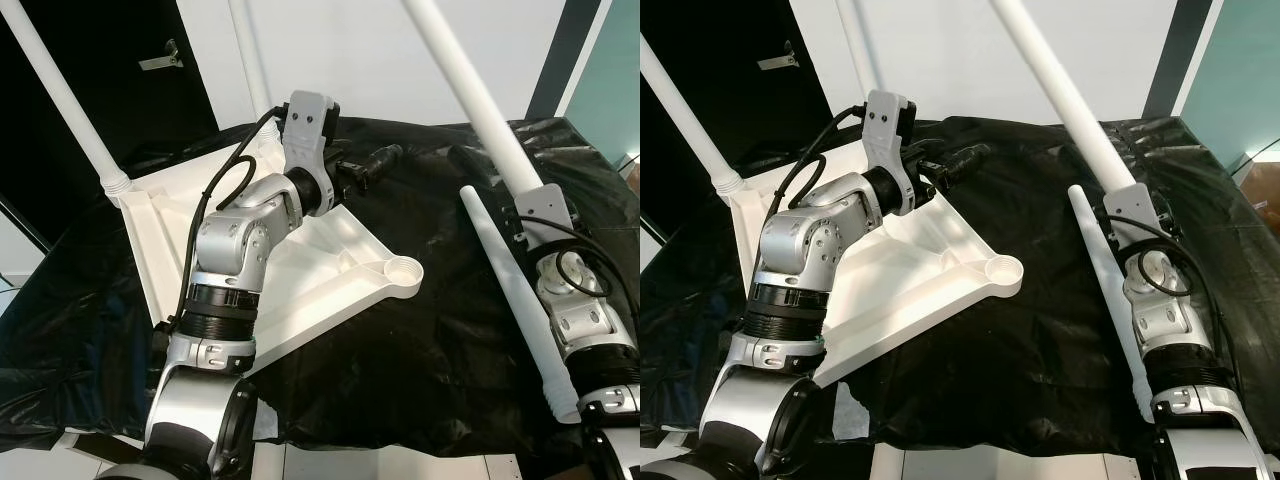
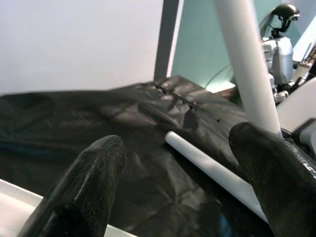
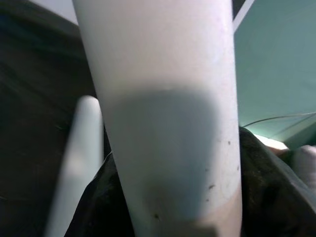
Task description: Building children table
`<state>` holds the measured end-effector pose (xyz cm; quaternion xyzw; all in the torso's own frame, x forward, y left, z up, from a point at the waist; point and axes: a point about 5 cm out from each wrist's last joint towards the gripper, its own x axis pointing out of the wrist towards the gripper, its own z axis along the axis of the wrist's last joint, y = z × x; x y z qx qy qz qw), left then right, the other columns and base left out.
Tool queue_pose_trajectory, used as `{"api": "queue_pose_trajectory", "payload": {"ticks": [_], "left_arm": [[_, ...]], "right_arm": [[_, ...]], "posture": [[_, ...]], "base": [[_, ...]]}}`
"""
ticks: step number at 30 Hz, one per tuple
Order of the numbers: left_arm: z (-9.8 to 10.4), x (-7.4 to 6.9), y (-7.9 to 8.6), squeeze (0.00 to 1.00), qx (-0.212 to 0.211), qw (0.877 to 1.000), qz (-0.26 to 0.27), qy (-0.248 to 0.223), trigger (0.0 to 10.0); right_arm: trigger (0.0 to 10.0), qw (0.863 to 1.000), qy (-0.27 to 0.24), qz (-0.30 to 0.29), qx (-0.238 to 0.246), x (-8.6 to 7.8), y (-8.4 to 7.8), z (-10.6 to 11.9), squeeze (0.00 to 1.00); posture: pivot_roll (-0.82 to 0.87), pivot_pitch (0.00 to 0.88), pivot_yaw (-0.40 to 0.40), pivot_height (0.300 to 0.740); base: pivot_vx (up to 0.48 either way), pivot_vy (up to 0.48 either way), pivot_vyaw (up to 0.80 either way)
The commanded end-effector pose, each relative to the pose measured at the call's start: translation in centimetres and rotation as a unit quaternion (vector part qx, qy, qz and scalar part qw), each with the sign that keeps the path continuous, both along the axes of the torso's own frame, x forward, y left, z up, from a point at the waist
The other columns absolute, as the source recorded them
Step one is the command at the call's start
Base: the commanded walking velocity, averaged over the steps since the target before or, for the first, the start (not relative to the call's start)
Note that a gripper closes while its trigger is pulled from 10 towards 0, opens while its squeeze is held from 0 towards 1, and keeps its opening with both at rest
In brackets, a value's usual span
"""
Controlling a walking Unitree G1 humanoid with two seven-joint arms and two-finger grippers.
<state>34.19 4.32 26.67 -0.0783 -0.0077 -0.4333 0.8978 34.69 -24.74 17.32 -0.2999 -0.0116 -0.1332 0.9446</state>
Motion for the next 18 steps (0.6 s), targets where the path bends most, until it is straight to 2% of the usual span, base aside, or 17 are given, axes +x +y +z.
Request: {"api": "queue_pose_trajectory", "payload": {"ticks": [1, 3, 4, 6, 12, 15, 16, 18], "left_arm": [[-0.6, 0.1, 0.2, 0.00, 0.001, 1.000, 0.006, 0.009, 10.0], [-1.1, -0.2, -0.4, 0.00, -0.007, 1.000, 0.005, 0.013, 10.0], [-1.1, -0.2, -0.4, 0.00, -0.007, 1.000, 0.005, 0.013, 10.0], [-1.3, -0.7, -1.3, 0.00, -0.029, 0.999, 0.001, 0.014, 10.0], [-1.5, -1.4, -2.1, 0.00, -0.037, 0.999, -0.014, 0.001, 10.0], [-1.5, -1.8, -2.5, 0.00, -0.049, 0.998, -0.023, -0.023, 10.0], [-1.5, -1.6, -2.4, 0.16, -0.059, 0.998, -0.019, -0.020, 10.0], [-1.6, -1.4, -2.2, 0.16, -0.070, 0.997, -0.013, -0.014, 10.0]], "right_arm": [[10.0, 0.999, -0.019, 0.016, 0.026, 0.3, 0.6, 0.9, 0.00], [10.0, 0.996, -0.040, 0.052, 0.058, 0.5, 2.1, 1.9, 0.00], [10.0, 0.996, -0.040, 0.052, 0.058, 0.5, 2.1, 1.9, 0.00], [10.0, 0.990, -0.060, 0.095, 0.088, 0.8, 3.9, 2.8, 0.00], [10.0, 0.981, -0.056, 0.138, 0.124, 1.1, 5.7, 2.9, 0.00], [10.0, 0.970, -0.056, 0.177, 0.158, 1.1, 7.3, 2.7, 0.00], [10.0, 0.967, -0.054, 0.189, 0.161, 1.0, 7.9, 2.5, 0.00], [10.0, 0.965, -0.051, 0.201, 0.161, 0.9, 8.3, 2.3, 0.00]], "posture": [[-0.10, 0.000, 0.058, 0.740], [-0.09, 0.000, 0.052, 0.740], [-0.09, 0.000, 0.052, 0.740], [-0.09, 0.000, 0.046, 0.740], [-0.08, 0.000, 0.036, 0.740], [-0.08, 0.000, 0.028, 0.740], [-0.08, 0.000, 0.026, 0.740], [-0.08, 0.000, 0.026, 0.740]], "base": [[0.000, 0.000, 0.00], [0.000, 0.000, 0.00], [0.000, 0.000, 0.00], [0.000, 0.000, 0.00], [0.000, 0.000, 0.00], [0.000, 0.000, 0.00], [0.000, 0.000, 0.00], [0.000, 0.000, 0.00]]}}
